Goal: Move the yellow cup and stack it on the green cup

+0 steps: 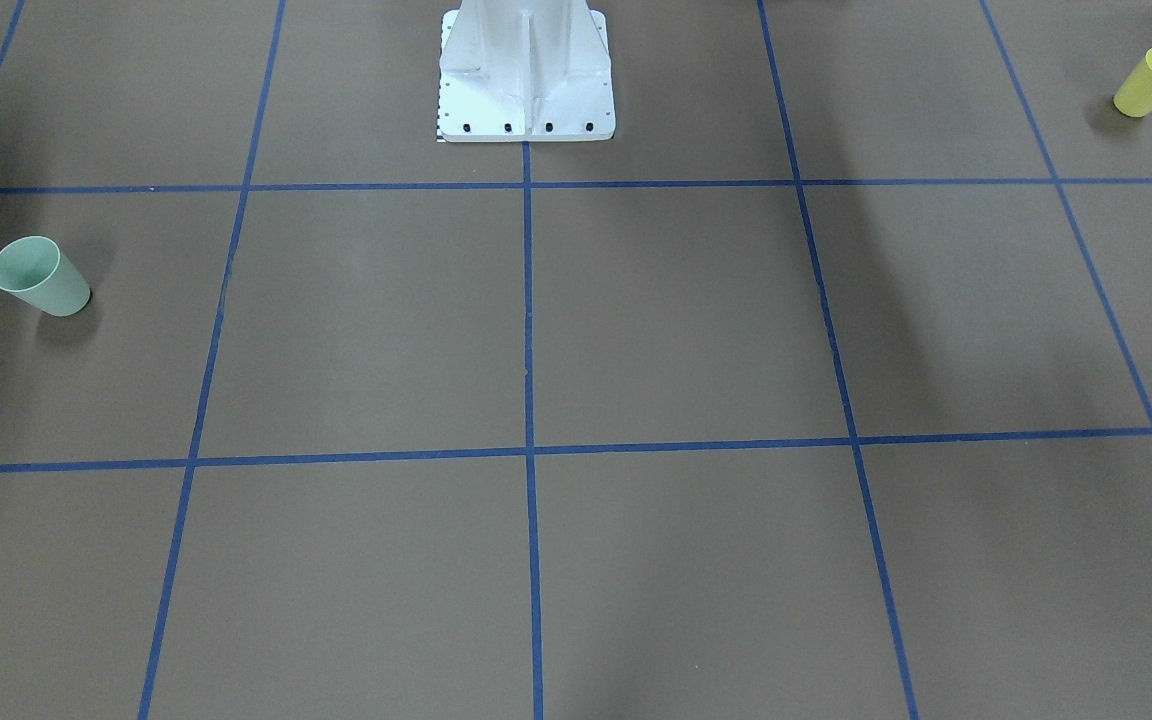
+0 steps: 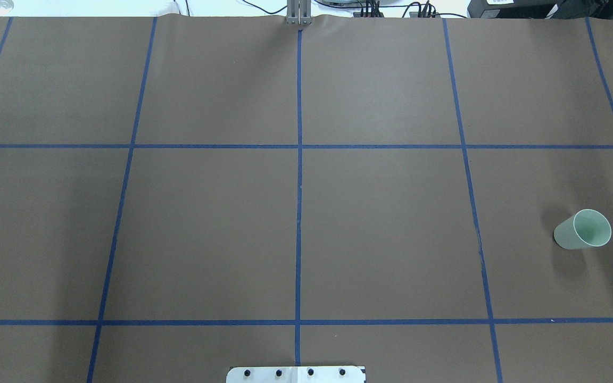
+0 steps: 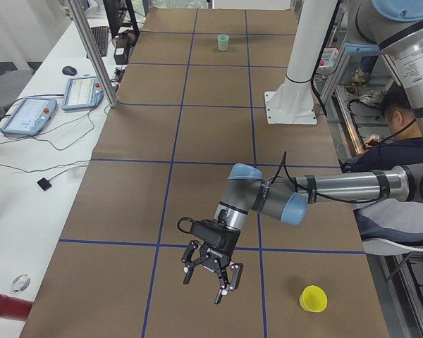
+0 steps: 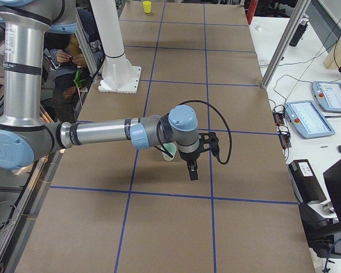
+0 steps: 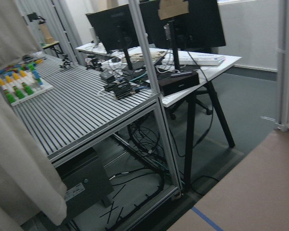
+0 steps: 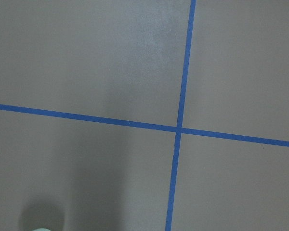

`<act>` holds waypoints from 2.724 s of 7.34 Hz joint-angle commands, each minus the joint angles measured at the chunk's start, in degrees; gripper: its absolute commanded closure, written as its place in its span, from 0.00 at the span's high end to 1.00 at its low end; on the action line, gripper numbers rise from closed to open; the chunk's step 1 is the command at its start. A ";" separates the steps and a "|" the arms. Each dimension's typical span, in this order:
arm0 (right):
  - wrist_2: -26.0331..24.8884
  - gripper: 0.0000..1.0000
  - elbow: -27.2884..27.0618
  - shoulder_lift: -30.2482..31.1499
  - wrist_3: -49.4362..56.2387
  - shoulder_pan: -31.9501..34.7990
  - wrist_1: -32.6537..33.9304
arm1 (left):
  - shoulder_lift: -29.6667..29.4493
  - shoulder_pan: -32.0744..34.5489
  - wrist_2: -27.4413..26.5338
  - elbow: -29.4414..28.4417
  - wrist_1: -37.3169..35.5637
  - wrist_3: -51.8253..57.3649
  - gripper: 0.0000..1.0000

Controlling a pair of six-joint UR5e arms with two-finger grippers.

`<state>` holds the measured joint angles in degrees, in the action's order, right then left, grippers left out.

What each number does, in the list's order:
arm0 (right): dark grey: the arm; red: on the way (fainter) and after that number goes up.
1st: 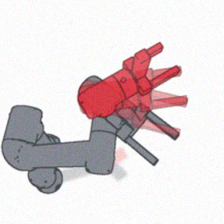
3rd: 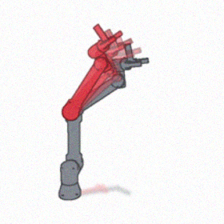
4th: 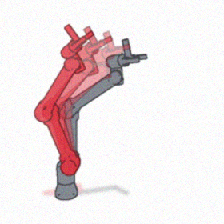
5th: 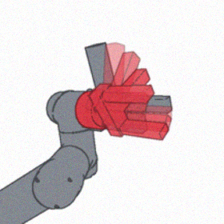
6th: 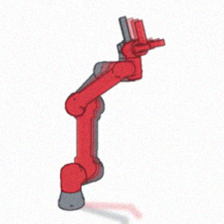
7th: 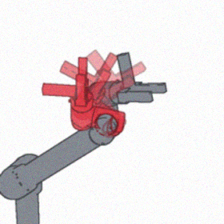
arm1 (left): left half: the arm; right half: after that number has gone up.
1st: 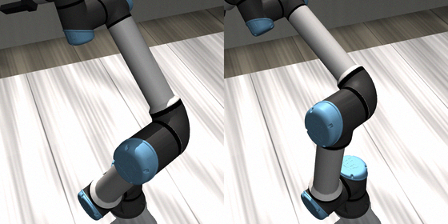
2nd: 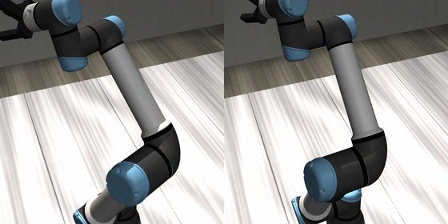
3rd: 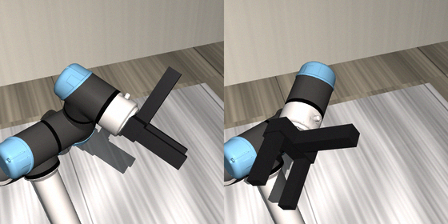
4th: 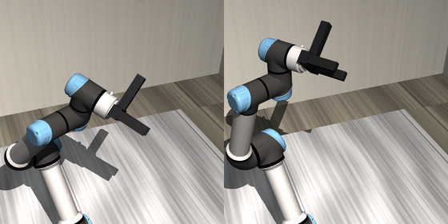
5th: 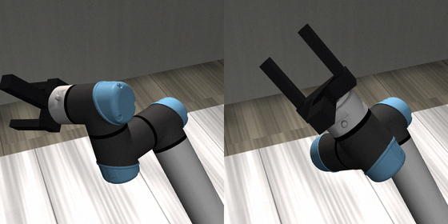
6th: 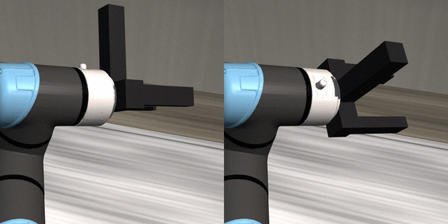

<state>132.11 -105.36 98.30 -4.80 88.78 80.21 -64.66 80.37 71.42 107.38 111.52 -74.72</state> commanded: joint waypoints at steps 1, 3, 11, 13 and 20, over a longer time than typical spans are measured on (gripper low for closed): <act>0.16 0.99 0.16 1.45 -4.31 -0.01 -4.61 | 0.23 -7.03 -2.94 0.11 -12.40 -16.35 1.00; 0.16 0.99 0.24 1.80 -4.42 -0.01 -4.80 | 0.23 -13.45 -2.95 0.03 -29.94 -32.60 1.00; -0.01 0.99 0.16 1.10 -3.99 -0.19 -5.06 | -15.50 -29.21 27.25 -23.25 -59.48 -69.49 1.00; -0.01 0.99 0.16 1.10 -3.99 -0.19 -4.97 | -15.59 -31.15 33.40 -23.79 -61.66 -71.96 1.00; -0.01 0.99 0.16 1.19 -3.81 -0.19 -5.06 | -15.41 -34.49 43.54 -27.11 -58.72 -73.64 1.00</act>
<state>132.06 -105.19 99.49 -8.68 88.60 75.18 -80.13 46.32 114.45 81.70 50.63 -148.35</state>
